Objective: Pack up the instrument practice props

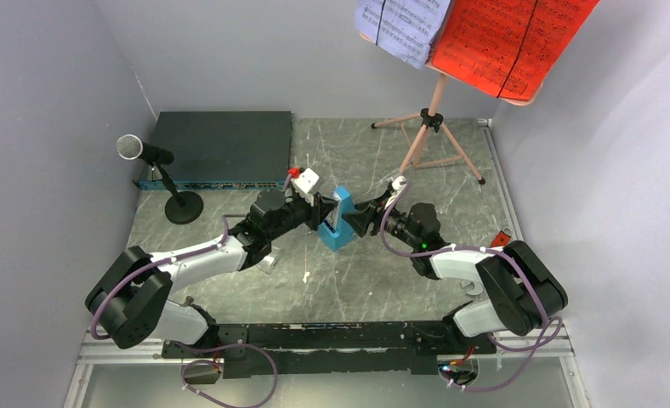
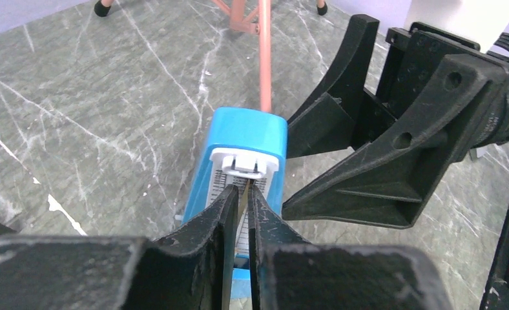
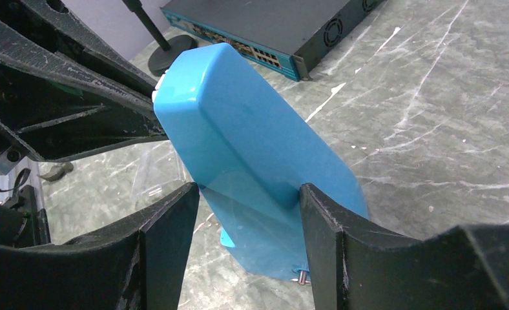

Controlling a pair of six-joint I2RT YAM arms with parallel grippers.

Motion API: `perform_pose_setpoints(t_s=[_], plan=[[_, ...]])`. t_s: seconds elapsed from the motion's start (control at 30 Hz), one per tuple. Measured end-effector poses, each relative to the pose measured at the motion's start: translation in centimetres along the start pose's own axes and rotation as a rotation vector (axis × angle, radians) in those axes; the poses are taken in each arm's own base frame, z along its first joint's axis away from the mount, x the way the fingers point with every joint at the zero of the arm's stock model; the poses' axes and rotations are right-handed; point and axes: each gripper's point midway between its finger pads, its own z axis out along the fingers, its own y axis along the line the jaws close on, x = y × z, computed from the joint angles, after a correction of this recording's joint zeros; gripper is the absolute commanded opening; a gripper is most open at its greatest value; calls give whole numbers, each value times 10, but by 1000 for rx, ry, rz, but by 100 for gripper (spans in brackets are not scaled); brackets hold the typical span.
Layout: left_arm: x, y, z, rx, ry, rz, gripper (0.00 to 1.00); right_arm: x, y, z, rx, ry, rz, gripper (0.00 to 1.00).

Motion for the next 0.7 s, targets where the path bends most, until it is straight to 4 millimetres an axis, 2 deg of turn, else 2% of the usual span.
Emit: perform_pose_setpoints(t_s=[0.4, 0.57, 0.7], plan=[[3, 12, -1, -70, 12, -22, 31, 0, 0, 0, 1, 0, -1, 64], [2, 17, -5, -106, 15, -29, 42, 0, 0, 0, 1, 0, -1, 66], [-1, 24, -11, -153, 15, -45, 56, 0, -1, 0, 1, -1, -3, 68]])
